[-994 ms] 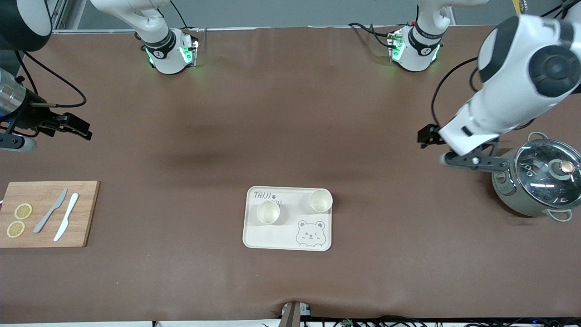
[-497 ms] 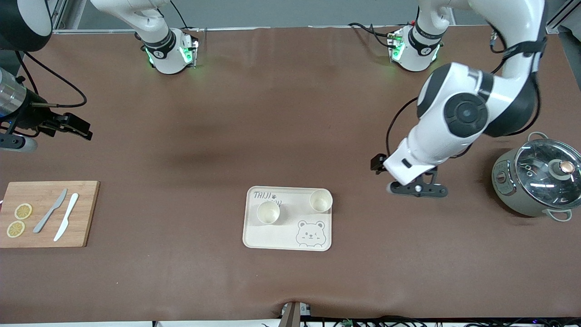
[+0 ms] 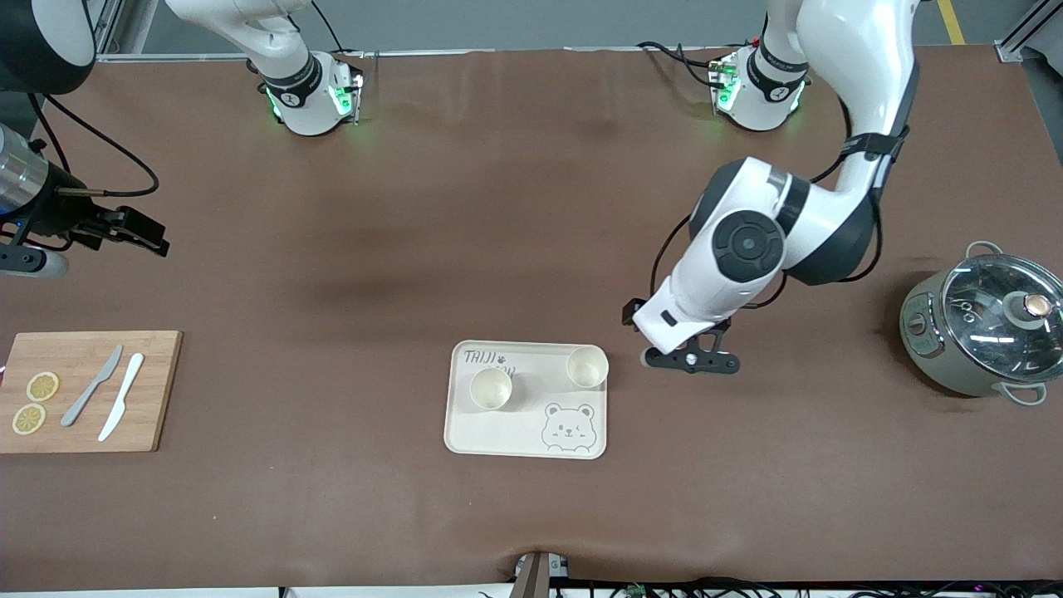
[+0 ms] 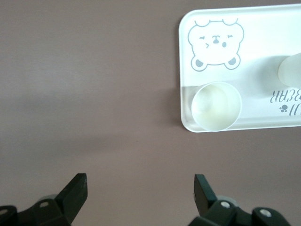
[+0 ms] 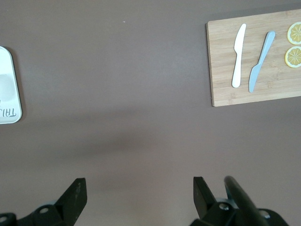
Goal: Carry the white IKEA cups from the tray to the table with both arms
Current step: 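Move the left gripper over the white cup on the tray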
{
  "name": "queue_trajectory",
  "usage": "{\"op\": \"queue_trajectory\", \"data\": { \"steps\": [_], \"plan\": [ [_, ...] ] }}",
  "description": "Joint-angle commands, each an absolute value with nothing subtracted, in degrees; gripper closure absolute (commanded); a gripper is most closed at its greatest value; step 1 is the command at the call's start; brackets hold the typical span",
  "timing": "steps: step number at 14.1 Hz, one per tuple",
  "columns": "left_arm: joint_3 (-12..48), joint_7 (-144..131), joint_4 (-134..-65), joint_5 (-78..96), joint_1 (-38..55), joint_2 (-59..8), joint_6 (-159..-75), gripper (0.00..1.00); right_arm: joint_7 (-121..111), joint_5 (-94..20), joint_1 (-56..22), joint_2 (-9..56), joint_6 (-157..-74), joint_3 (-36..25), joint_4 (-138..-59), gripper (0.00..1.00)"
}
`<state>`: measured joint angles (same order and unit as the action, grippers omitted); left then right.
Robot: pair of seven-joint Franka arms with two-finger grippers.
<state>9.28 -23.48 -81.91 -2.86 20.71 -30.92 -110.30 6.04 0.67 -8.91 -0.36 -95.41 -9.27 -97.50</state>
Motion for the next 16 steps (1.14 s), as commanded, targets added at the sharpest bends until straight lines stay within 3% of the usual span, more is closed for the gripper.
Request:
{"op": "queue_trajectory", "data": {
  "steps": [1, 11, 16],
  "plan": [
    [8.8, -26.5, -77.7, -5.5, 22.4, -35.0, -110.5, 0.00, 5.6, 1.8, -8.6, -2.0, -96.2, -8.8, -99.2, 0.00],
    [7.7, -28.9, -76.9, -6.9, 26.2, -41.4, -121.1, 0.00, 5.6, 1.8, -8.7, -2.0, -96.2, -8.7, -99.3, 0.00],
    [7.6, -28.9, -73.9, -6.9, 26.5, -45.7, -121.5, 0.00, 5.7, 1.8, -8.7, -2.0, -96.1, -8.6, -99.3, 0.00]
  ]
}}
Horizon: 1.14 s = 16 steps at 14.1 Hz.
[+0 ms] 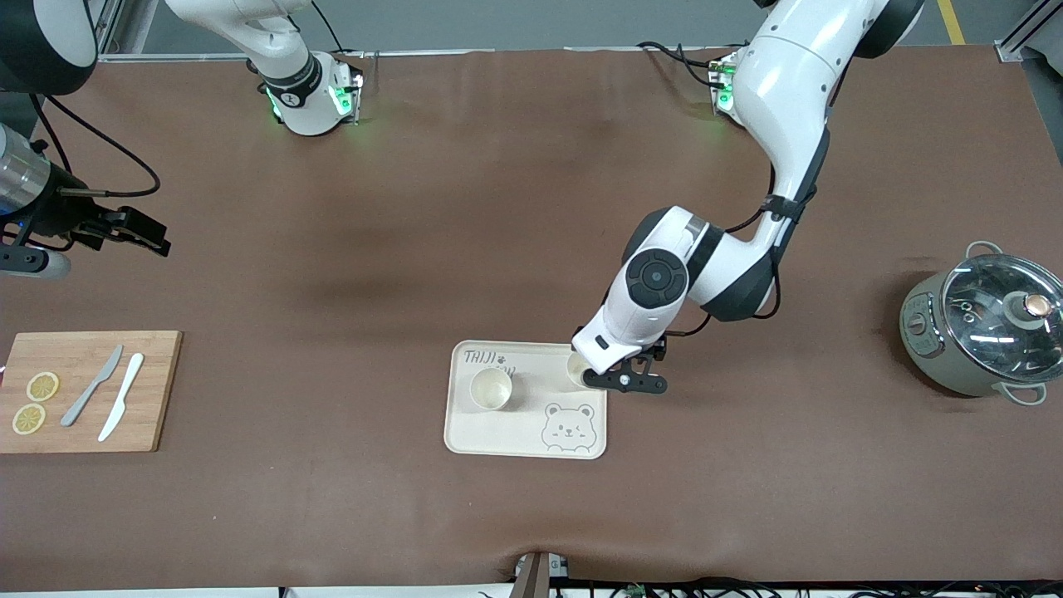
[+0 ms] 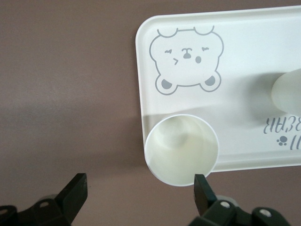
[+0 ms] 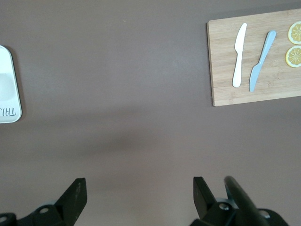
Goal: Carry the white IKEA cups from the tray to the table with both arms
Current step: 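Lower the left gripper around the cup rim and close it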
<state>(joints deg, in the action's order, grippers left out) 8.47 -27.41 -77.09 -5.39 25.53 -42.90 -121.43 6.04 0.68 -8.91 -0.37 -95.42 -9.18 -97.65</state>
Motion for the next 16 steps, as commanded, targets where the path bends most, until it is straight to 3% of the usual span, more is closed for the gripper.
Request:
{"op": "queue_trajectory", "data": {
  "steps": [1, 16],
  "plan": [
    [7.6, -29.0, -73.7, -6.9, 26.4, -46.1, -121.6, 0.00, 5.7, 1.8, -8.7, -2.0, -96.1, -8.7, -99.3, 0.00],
    [5.4, -29.2, -73.9, -6.9, 27.3, -49.5, -127.2, 0.00, 5.7, 1.8, -8.8, -2.0, -96.1, -8.6, -99.4, 0.00]
  ]
}}
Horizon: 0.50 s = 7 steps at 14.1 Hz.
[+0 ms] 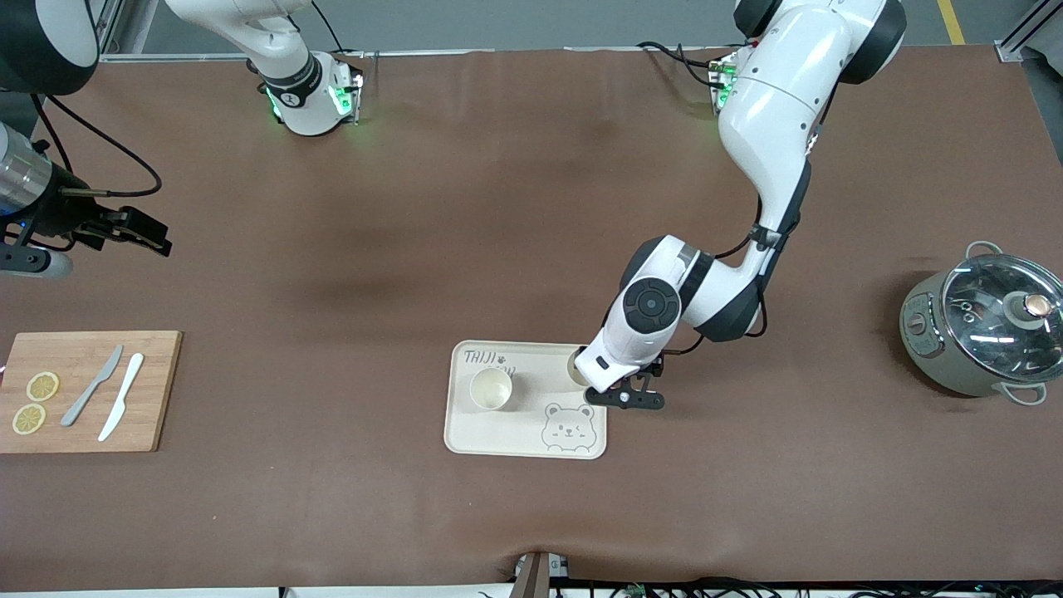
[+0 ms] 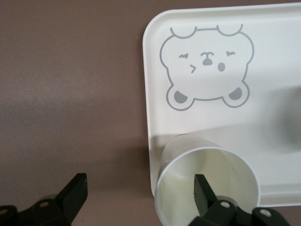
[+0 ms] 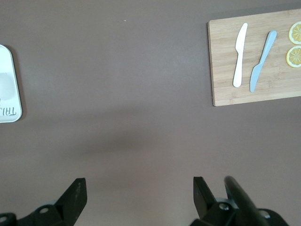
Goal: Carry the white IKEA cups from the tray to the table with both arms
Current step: 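Lower the left gripper around the cup rim and close it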
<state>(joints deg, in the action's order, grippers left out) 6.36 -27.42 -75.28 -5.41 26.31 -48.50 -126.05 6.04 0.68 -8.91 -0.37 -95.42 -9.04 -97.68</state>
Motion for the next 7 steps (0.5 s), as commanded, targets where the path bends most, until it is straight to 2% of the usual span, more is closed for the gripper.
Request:
{"op": "queue_trajectory", "data": {
  "steps": [1, 4, 5, 7],
  "plan": [
    [5.4, -29.2, -74.0, -6.9, 27.3, -49.5, -127.3, 0.00, 5.7, 1.8, -8.8, -2.0, -96.1, -8.6, -99.4, 0.00],
    [5.4, -29.3, -74.0, -6.9, 27.4, -49.5, -127.4, 0.00, 5.7, 1.8, -8.8, -2.0, -96.1, -8.6, -99.3, 0.00],
    [5.4, -29.9, -74.1, -6.9, 27.4, -49.5, -127.3, 0.04, 5.7, 1.8, -8.8, -2.0, -96.1, -8.6, -99.4, 0.00],
    [5.4, -31.4, -74.0, -6.9, 28.1, -49.5, -127.4, 0.41, 5.7, 1.8, -8.8, -2.0, -96.2, -8.6, -99.3, 0.00]
  ]
}}
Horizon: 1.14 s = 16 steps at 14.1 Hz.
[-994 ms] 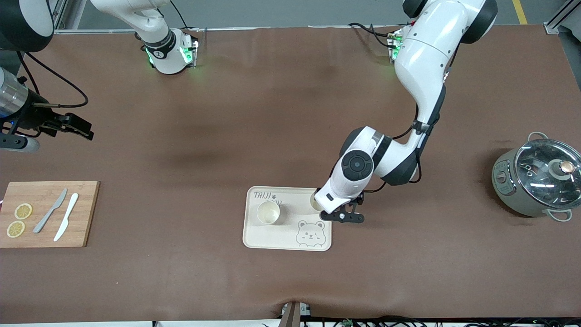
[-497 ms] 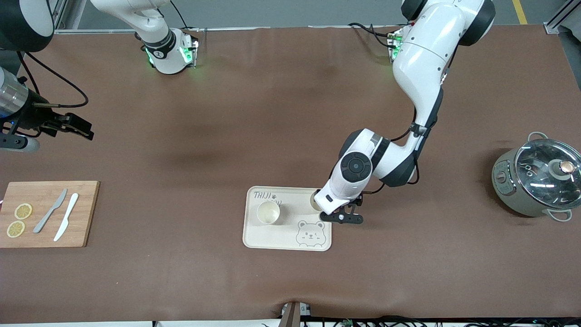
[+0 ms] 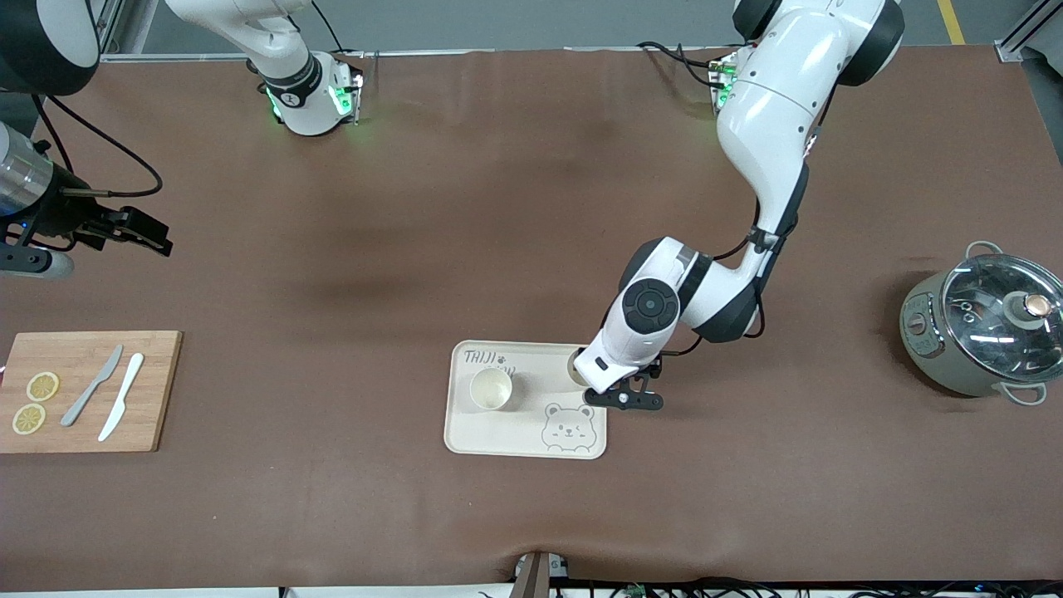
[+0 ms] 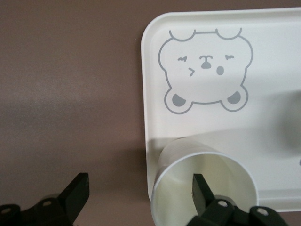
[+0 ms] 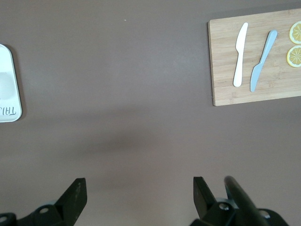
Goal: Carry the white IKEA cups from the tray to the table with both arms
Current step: 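Lower the left gripper around the cup rim and close it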
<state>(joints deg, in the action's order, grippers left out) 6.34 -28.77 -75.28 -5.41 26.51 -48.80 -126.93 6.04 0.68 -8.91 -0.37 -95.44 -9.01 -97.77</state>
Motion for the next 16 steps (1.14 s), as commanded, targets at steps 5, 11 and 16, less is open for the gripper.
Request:
{"op": "queue_trajectory", "data": {
  "steps": [5, 11, 16],
  "plan": [
    [5.3, -32.1, -74.2, -7.0, 28.5, -49.4, -127.4, 1.00, 5.7, 1.8, -8.8, -2.0, -96.2, -8.6, -99.3, 0.00],
    [5.3, -32.4, -74.3, -7.0, 28.6, -49.4, -127.4, 1.00, 5.9, 1.8, -8.9, -2.0, -96.2, -8.6, -99.3, 0.00],
    [5.4, -32.5, -74.3, -6.9, 28.4, -49.1, -127.4, 1.00, 6.0, 1.8, -9.0, -2.0, -96.2, -8.6, -99.3, 0.00]
  ]
}}
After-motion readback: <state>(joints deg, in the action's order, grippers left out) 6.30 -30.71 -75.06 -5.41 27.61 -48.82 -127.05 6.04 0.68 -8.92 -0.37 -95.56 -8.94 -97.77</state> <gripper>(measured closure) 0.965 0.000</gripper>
